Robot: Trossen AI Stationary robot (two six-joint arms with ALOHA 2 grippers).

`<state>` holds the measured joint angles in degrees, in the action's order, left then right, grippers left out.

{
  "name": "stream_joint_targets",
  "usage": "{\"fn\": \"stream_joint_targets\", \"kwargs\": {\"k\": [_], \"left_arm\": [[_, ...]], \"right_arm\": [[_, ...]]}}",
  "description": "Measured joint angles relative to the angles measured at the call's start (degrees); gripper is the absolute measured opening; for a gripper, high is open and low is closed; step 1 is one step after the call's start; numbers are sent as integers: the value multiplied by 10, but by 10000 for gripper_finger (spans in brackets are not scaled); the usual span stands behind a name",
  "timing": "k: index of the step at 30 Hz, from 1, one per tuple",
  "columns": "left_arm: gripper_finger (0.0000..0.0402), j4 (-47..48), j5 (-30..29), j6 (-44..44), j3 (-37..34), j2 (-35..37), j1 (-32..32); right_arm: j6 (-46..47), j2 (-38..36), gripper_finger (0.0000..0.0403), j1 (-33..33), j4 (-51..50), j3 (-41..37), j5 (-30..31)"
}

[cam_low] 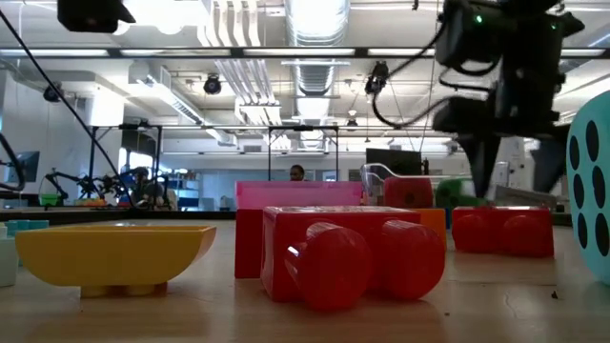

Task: Pick & Place Toys
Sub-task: Put the blue deck of cards into the white bin

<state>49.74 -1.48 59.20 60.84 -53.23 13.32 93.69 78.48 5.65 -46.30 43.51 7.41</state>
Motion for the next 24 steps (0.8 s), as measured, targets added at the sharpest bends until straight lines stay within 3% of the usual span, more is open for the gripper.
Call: {"fn": "stream_joint_targets", "kwargs": {"k": [8, 13, 24], "left_arm": [[347, -39, 5, 39, 0, 0, -77], [347, -81, 66, 30, 0, -14, -133], [347, -220, 177, 22, 0, -100, -222]], "right_arm": [[-255, -2, 302, 14, -1, 100, 78], [-405, -2, 302, 28, 2, 183, 110], [-565, 64, 301, 32, 0, 346, 121]]}}
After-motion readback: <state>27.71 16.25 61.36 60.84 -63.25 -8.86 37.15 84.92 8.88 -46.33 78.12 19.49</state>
